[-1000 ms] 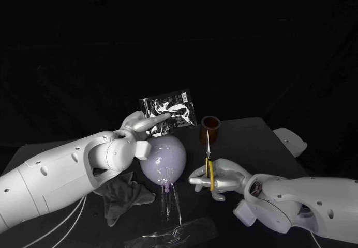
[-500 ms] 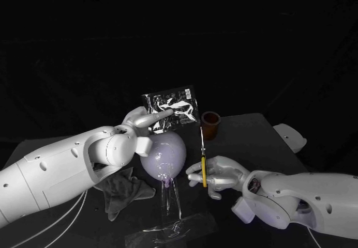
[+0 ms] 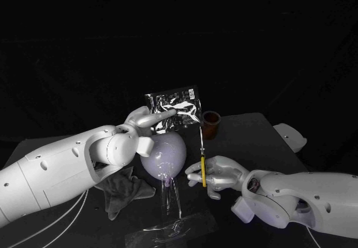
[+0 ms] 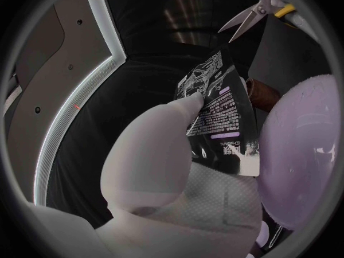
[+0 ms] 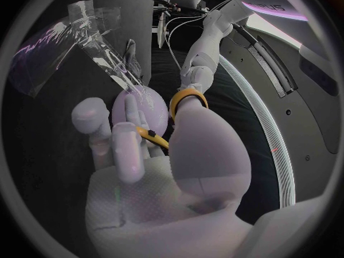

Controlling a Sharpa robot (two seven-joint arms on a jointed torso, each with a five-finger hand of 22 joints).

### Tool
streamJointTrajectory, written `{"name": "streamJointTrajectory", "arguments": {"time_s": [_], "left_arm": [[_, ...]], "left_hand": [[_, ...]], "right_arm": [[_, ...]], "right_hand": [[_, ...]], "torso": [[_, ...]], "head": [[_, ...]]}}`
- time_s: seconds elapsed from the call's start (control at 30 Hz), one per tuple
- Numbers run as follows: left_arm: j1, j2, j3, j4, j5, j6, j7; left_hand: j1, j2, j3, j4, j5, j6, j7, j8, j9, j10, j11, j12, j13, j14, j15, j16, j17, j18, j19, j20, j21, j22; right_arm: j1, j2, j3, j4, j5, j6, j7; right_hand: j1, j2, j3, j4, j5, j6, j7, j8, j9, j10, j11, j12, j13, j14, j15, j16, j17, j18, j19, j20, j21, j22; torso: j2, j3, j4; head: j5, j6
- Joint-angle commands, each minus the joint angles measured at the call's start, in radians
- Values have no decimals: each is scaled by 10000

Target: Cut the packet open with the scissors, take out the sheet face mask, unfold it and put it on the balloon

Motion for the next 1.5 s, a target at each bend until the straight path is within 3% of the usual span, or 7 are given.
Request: {"name": "streamJointTrajectory", "arguments": {"time_s": [0.03, 1.0, 1.5], "left_arm": [[21, 5, 18, 49, -49, 339, 17], [21, -88, 18, 74, -75, 607, 26], [22, -120, 17, 58, -237, 675, -28]], "left_hand": [[6, 138, 72, 5, 33, -47, 42, 34, 973, 159, -105, 30, 9, 4, -23, -8, 11, 195, 20, 1, 48, -3], [-12, 137, 82, 4, 33, -64, 47, 45, 1004, 162, -101, 23, 9, 0, -17, -11, 24, 192, 17, 5, 46, -7], [-18, 137, 85, 3, 33, -69, 47, 51, 1017, 165, -100, 21, 10, 1, -16, -12, 29, 191, 17, 6, 45, -8]], "right_arm": [[-6, 16, 5, -14, -18, 197, 84], [-5, -14, 15, 25, -152, 160, 105], [16, -39, 43, 115, -180, 83, 139]], "right_hand": [[41, 97, -90, -9, -34, -67, 198, 78, -2, -24, 10, 3, -62, 50, 35, -2, 41, 145, 31, 43, -7, 536], [118, 372, -167, -37, -38, -21, 153, 238, 6, 16, -20, 2, -303, 15, 13, -35, -61, 171, -18, 35, -124, 498], [188, 530, -257, -65, -39, 37, 116, 349, 10, 65, -52, 16, -441, 18, -12, -22, -55, 171, -12, 16, -110, 502]], "torso": [[-4, -2, 5], [-3, 15, -4], [-14, 5, 4]], "head": [[-15, 28], [-17, 63], [-71, 53]]}}
